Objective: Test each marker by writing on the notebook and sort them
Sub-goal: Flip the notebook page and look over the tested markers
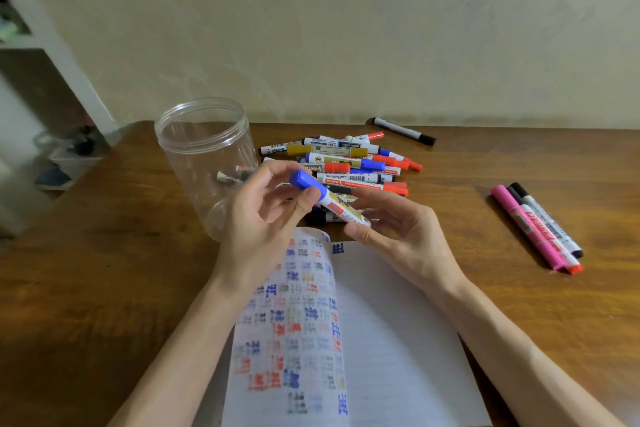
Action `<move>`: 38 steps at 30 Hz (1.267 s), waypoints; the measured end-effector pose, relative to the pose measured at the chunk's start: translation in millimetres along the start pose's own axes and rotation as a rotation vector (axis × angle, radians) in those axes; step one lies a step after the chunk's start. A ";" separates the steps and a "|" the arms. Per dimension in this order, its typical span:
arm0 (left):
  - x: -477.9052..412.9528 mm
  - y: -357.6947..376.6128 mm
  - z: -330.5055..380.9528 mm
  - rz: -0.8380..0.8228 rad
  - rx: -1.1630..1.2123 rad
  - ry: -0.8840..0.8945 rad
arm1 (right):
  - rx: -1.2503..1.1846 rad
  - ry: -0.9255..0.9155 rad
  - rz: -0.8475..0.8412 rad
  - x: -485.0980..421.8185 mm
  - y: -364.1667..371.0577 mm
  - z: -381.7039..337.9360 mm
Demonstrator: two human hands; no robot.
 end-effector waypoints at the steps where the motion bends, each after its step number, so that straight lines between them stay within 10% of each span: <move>1: -3.0 -2.4 5.2 0.021 -0.004 0.024 | 0.009 0.005 0.011 -0.4 0.5 1.3; 14: -64.8 -81.0 92.3 0.400 -0.165 0.506 | 0.171 -0.033 -0.095 13.2 40.2 -2.6; 22: -69.1 -105.8 87.0 0.553 -0.173 0.510 | 0.363 -0.114 -0.153 20.3 52.7 -9.7; 38: -55.8 -106.0 30.1 0.309 -0.424 0.257 | 0.564 -0.249 -0.271 27.4 63.5 -11.8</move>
Point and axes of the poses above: each hand's wrist, its own x-axis away from the middle knuckle, its own y-axis out of the palm, z = x × y, the point moved 6 cm from there along -x, towards the middle knuckle, and after that the axes turned 12 degrees about y, right-handed, at the moved point
